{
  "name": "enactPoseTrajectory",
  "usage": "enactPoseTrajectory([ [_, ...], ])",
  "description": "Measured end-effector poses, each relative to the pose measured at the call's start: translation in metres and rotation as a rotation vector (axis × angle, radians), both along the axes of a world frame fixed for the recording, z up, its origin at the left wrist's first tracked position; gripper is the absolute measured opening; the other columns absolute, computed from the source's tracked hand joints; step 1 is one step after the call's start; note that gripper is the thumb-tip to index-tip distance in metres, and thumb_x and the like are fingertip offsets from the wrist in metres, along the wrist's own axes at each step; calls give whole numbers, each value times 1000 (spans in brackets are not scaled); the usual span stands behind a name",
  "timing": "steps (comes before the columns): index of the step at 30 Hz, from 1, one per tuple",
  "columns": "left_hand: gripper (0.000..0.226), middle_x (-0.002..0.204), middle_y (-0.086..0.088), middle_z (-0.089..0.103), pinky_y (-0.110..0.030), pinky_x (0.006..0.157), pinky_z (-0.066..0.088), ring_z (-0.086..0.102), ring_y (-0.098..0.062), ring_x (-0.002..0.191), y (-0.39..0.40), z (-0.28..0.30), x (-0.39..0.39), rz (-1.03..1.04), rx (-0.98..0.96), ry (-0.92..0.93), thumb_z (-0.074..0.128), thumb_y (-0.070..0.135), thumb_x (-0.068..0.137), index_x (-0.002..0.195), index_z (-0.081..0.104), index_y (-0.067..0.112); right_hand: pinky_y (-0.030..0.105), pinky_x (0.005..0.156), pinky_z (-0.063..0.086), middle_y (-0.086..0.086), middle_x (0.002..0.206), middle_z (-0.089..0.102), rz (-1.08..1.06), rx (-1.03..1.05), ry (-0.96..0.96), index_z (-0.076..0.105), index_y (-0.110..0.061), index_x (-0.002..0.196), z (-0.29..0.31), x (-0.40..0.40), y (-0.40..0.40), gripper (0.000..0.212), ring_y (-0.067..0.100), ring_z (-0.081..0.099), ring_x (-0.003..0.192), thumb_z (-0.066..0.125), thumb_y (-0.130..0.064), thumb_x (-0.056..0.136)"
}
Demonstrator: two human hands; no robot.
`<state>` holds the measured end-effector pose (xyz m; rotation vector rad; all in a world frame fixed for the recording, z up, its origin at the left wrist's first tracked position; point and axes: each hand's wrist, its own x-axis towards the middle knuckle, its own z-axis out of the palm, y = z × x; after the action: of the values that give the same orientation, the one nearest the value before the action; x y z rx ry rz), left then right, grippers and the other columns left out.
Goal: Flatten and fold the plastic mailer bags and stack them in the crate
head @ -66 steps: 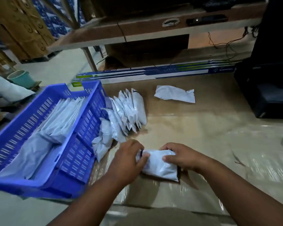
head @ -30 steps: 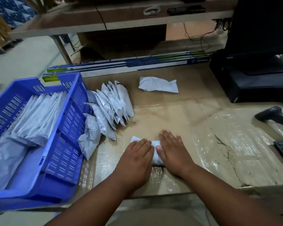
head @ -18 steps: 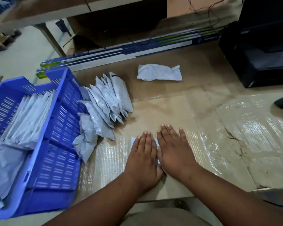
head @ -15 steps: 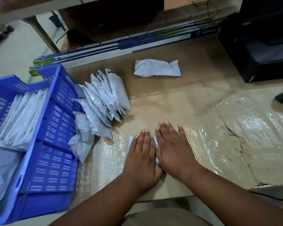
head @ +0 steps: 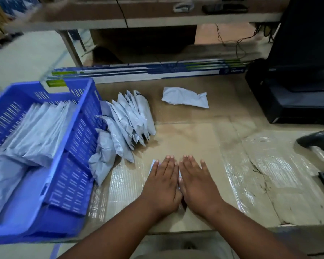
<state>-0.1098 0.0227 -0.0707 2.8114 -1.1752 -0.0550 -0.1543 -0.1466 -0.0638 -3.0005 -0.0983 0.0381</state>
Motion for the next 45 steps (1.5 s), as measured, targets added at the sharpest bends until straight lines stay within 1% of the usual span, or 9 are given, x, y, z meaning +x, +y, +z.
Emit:
enactPoseTrajectory([
  [5, 71, 167, -19, 37, -58, 129, 15, 25, -33, 160, 7, 24, 4, -85, 77, -173, 35, 41, 101, 160, 40, 2, 53, 130, 7, 4, 177, 10, -77, 63, 81, 19, -19, 168, -5, 3, -1, 74, 27, 3, 163, 8, -50, 102],
  [9, 72, 173, -18, 25, -55, 131, 12, 15, -30, 163, 21, 0, 5, -30, 135, -115, 28, 47, 106, 166, 27, 5, 61, 127, 14, 9, 175, 15, -84, -39, 66, 24, -20, 167, -10, 2, 5, 72, 35, 12, 162, 16, -53, 103],
  [16, 74, 175, -20, 11, -49, 133, 11, 3, -31, 164, 22, -26, 6, 31, -53, -19, 29, 47, 108, 167, 21, 3, 63, 124, 19, 11, 173, 22, -56, -81, 37, 31, -17, 164, -15, 3, 4, 68, 35, 23, 159, 28, -50, 105],
  [22, 82, 176, -18, -4, -50, 132, 9, -6, -30, 164, 19, -25, 1, 141, -73, 105, 24, 55, 105, 168, 12, 4, 56, 126, 24, 6, 174, 24, 79, -29, 21, 31, -16, 165, -12, 12, -12, 65, 29, 25, 159, 29, -49, 108],
  [25, 88, 175, -7, -19, -50, 132, 2, -17, -23, 163, 43, -17, 1, 131, 7, 129, 21, 65, 104, 169, -3, 12, 58, 128, 15, 7, 176, 16, 109, -84, 52, 26, -16, 167, -1, 14, -15, 68, 27, 13, 162, 23, -51, 108],
  [31, 85, 178, -6, -9, -47, 133, 4, -12, -19, 164, 83, 0, -10, 15, 6, -11, 22, 66, 106, 170, 3, 15, 64, 127, 14, 7, 177, 8, 174, -111, -42, 27, -16, 166, 16, -10, 7, 65, 27, 5, 163, 28, -50, 110],
  [36, 82, 175, -12, 17, -55, 126, 29, 15, -25, 163, 72, -11, -13, 5, 3, 49, 33, 64, 106, 167, 26, 10, 63, 127, 15, 7, 177, 10, 202, -116, -12, 27, -16, 166, 3, -22, 25, 73, 26, 4, 164, 33, -56, 106],
  [40, 84, 176, -9, 15, -54, 130, 18, 13, -24, 164, 72, -10, -9, 13, -11, 46, 30, 65, 102, 168, 24, 14, 58, 129, 9, 7, 177, 9, 205, -81, 71, 24, -16, 167, -8, -23, 25, 77, 26, 1, 164, 23, -63, 107],
  [45, 80, 172, -14, 30, -59, 129, 18, 22, -28, 162, 52, 8, -4, -50, -49, 7, 40, 50, 96, 163, 37, 7, 50, 130, -2, -8, 177, -3, 205, 115, 159, 12, -29, 169, -1, -10, 18, 75, 11, -15, 161, 12, -62, 101],
])
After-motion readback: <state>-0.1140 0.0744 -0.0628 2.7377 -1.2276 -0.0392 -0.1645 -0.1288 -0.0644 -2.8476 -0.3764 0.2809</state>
